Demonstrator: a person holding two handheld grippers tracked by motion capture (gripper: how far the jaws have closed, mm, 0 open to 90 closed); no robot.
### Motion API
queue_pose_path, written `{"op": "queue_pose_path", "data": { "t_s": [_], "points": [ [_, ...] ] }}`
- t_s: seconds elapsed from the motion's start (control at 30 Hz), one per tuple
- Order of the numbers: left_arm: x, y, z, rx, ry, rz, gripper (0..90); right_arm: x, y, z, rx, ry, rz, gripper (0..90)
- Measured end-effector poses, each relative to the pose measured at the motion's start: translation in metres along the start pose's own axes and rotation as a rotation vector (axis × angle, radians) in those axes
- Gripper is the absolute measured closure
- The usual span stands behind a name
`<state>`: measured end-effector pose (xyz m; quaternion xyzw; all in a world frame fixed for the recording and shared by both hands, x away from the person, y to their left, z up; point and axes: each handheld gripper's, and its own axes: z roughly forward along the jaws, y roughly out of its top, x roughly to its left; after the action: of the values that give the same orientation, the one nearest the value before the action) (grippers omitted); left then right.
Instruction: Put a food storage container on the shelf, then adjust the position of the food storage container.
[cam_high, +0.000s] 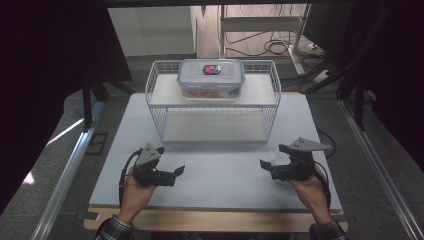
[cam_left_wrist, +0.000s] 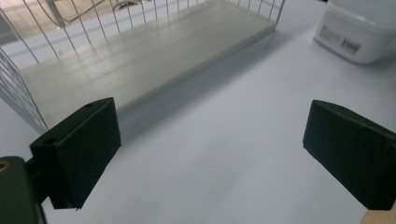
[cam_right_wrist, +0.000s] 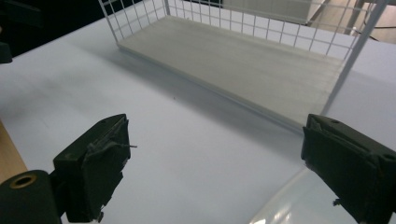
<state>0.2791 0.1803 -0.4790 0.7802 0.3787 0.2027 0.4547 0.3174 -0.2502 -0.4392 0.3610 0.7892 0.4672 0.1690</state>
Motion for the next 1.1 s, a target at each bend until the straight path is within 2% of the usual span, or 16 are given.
{"op": "queue_pose_path", "data": {
  "t_s": [0.17,0.4,0.53,0.63,0.8,0.93,1.1],
  "points": [
    [-0.005,-0.013,0.003,0.037,0.004,0.036,3.9,0.003,-0.013,-0.002,0.011,-0.021,-0.01,8.3],
    [-0.007,-0.026,0.008,0.074,0.022,0.061,3.0,0.005,-0.032,0.0,0.067,-0.039,-0.02,8.3],
    [-0.009,-0.027,0.007,0.069,0.014,0.057,3.0,0.004,-0.037,0.003,0.104,-0.053,-0.019,8.0],
    [-0.008,-0.026,0.006,0.055,0.017,0.052,3.0,0.002,-0.038,0.004,0.12,-0.067,-0.013,4.4],
    [-0.005,-0.027,0.005,0.044,0.02,0.026,3.2,-0.003,-0.038,0.002,0.124,-0.081,0.027,2.7],
    [-0.004,-0.027,0.004,0.039,0.027,0.02,3.4,-0.009,-0.037,-0.004,0.132,-0.128,0.065,16.3],
    [-0.004,-0.028,0.005,0.039,0.028,0.021,3.4,-0.018,-0.038,-0.013,0.119,-0.167,0.068,33.4]
  ]
}}
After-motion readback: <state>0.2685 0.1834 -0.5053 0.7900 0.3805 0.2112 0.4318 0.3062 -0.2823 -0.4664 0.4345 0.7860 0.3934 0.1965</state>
